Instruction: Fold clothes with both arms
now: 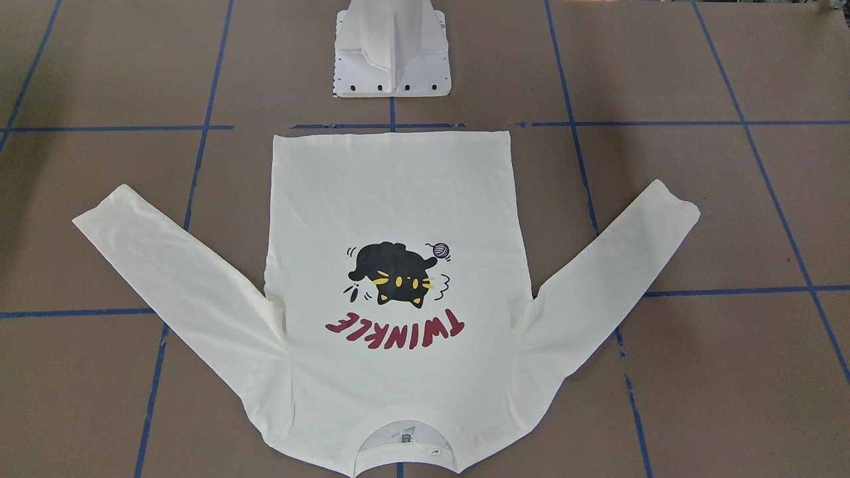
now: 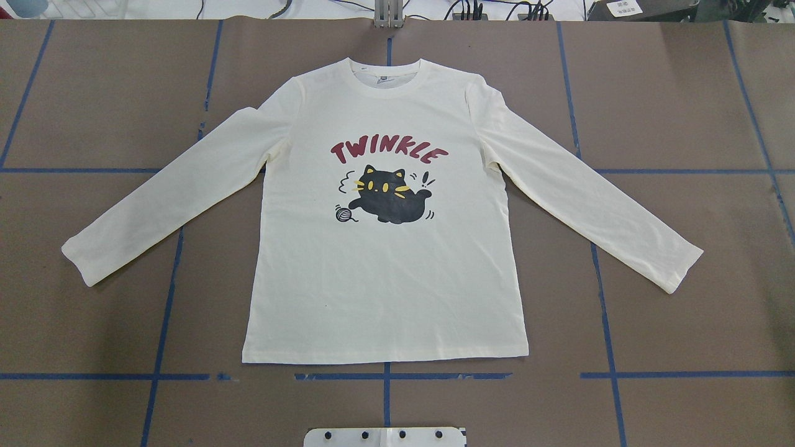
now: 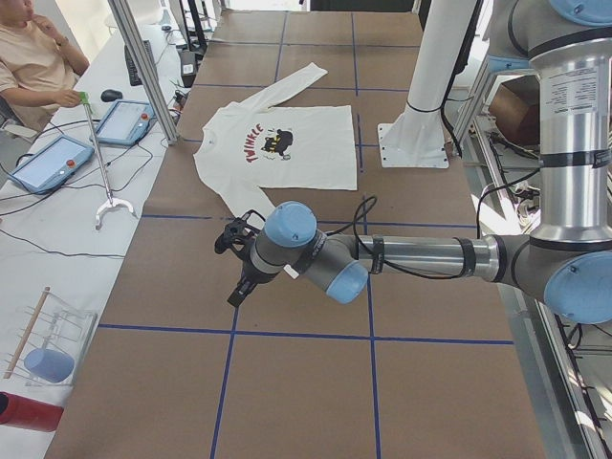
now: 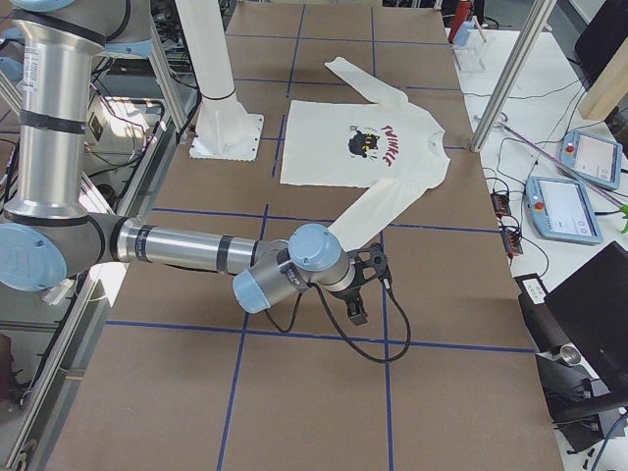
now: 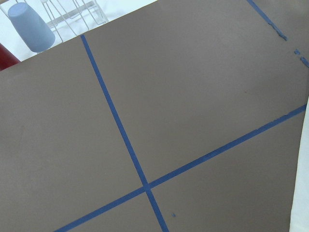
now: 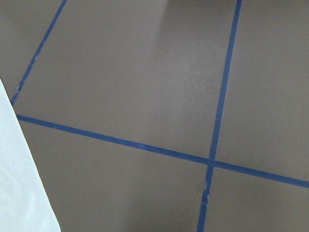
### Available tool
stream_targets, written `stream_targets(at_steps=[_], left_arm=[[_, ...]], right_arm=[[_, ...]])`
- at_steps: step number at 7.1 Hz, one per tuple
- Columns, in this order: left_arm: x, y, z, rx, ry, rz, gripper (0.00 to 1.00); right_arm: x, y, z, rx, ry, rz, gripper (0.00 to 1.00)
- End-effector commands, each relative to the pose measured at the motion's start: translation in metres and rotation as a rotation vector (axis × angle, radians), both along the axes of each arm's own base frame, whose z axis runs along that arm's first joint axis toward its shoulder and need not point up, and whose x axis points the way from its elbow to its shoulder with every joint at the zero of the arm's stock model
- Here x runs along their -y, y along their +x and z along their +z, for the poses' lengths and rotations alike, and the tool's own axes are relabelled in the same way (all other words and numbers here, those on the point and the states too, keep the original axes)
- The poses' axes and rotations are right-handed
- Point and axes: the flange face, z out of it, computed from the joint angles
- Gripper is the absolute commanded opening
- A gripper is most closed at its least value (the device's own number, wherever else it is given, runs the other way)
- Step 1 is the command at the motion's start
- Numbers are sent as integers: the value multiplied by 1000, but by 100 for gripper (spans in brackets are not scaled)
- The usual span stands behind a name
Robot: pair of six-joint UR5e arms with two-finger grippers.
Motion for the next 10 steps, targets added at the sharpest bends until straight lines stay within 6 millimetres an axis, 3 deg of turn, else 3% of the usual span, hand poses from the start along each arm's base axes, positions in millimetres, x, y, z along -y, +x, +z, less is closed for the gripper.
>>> stream_targets(at_steps=[1, 2, 4, 5, 7, 10], left_arm=[[-1, 1, -2, -9, 11, 5, 100], [-4, 3, -3, -43, 9, 31, 100], [-6, 4, -2, -45, 7, 34, 100], [-6, 4, -2, -46, 8, 35, 100], [-7, 4, 0, -46, 3, 35, 100], [-6, 4, -1, -46, 5, 35, 100]], right_arm=[[-14, -61, -10, 105, -108, 57, 97], [-31, -92, -5, 131, -147, 87, 91], [-48, -169, 2, 108, -196, 167, 69], [-55, -206, 5, 72, -194, 196, 66], [-64, -238, 7, 43, -171, 169, 66], [-75, -259, 17, 16, -170, 132, 61]])
